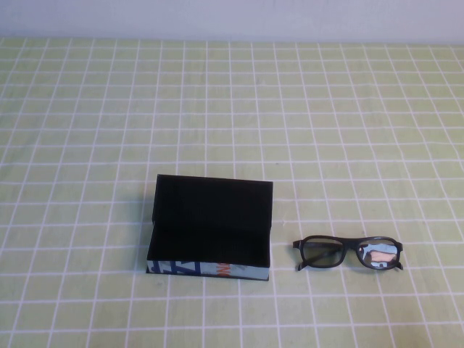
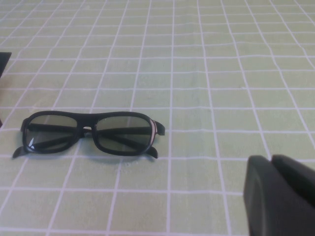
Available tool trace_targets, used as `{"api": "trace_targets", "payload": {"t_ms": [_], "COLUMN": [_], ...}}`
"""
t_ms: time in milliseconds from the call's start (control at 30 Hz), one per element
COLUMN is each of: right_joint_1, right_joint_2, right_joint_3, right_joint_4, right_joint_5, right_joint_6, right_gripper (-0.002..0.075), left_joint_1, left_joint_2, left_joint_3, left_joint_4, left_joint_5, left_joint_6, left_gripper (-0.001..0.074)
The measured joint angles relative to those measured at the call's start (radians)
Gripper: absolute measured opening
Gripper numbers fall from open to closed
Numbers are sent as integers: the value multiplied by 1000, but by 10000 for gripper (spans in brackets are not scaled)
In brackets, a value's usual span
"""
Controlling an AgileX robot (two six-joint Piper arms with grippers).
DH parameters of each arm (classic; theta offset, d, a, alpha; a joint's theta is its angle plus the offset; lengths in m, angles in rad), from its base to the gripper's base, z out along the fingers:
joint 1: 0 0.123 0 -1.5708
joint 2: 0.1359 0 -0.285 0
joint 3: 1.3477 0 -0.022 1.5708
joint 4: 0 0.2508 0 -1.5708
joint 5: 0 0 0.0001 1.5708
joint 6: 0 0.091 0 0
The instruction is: Return glasses to glasses case
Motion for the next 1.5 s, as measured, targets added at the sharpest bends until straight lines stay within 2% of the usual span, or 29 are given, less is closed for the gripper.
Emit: {"api": "trace_targets", "payload": {"t_ms": [267, 433, 567, 800, 1067, 1267, 1500], "right_joint_1": [0, 0, 0, 0, 0, 0, 0], "right_joint_2": [0, 0, 0, 0, 0, 57, 434], "right_joint_3": [0, 0, 0, 0, 0, -66, -335], "right_joint_4": [4, 72, 294, 694, 873, 880, 628], "right_joint_5": [0, 0, -7, -140, -178, 25, 404], "right_joint_6": [0, 0, 0, 0, 0, 0, 0], "right_gripper": [-11, -11, -11, -11, -11, -11, -11], "left_joint_1": [0, 0, 0, 0, 0, 0, 0], "left_joint_2": [0, 0, 0, 0, 0, 0, 0], "left_joint_3": [0, 0, 0, 0, 0, 0, 0], "left_joint_4": [0, 0, 0, 0, 0, 0, 0], "left_joint_5": [0, 0, 0, 0, 0, 0, 0], "left_joint_6": [0, 0, 0, 0, 0, 0, 0], "left_gripper": [-2, -2, -2, -2, -2, -2, -2]}}
